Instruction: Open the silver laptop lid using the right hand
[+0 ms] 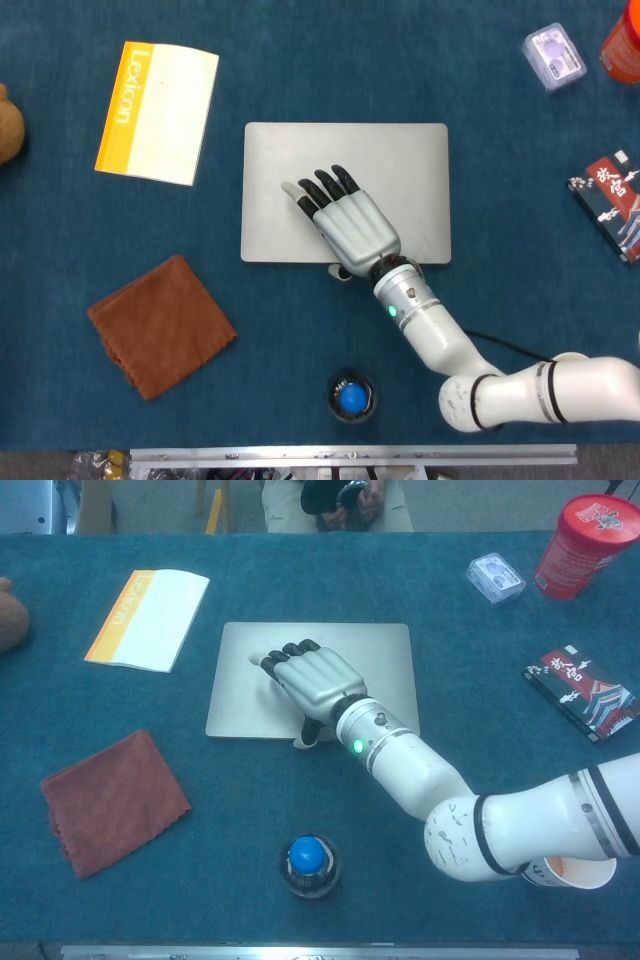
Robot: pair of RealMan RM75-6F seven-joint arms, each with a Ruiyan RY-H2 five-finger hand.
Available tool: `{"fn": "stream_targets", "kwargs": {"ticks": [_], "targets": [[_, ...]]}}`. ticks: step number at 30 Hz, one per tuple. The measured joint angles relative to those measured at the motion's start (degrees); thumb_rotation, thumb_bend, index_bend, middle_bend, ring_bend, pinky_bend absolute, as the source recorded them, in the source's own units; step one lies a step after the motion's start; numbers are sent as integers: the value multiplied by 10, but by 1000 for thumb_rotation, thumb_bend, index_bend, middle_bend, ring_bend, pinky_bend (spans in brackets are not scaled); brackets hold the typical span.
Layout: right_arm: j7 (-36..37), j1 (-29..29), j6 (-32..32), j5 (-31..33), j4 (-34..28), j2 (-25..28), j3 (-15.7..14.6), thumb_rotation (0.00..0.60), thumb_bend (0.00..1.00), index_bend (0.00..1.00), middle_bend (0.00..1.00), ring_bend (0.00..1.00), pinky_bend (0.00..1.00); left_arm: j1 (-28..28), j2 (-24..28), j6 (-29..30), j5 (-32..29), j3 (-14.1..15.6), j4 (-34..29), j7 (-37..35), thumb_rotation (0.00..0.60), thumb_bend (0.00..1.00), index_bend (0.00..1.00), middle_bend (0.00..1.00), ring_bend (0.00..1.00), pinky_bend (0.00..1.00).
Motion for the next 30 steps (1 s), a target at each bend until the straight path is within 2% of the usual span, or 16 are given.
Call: {"fn": "stream_targets", "kwargs": {"ticks": [10,23,30], "targets": [[-3,4,-3,4,29,-17,3,600,99,19,114,0,14,-1,-5,-4,-5,-2,10,-8,600,224,219,217,166,137],[-8,5,-4,-3,24,-16,2,600,277,19,114,0,14,-2,-6,-8,-9,-3,16,-9,600,224,219,217,166,137],[-19,7,3,-6,16,-13,3,600,363,19,114,0,14,-16,-3,-38,-28,-9,32,-18,600,224,219,230,166,137]]}}
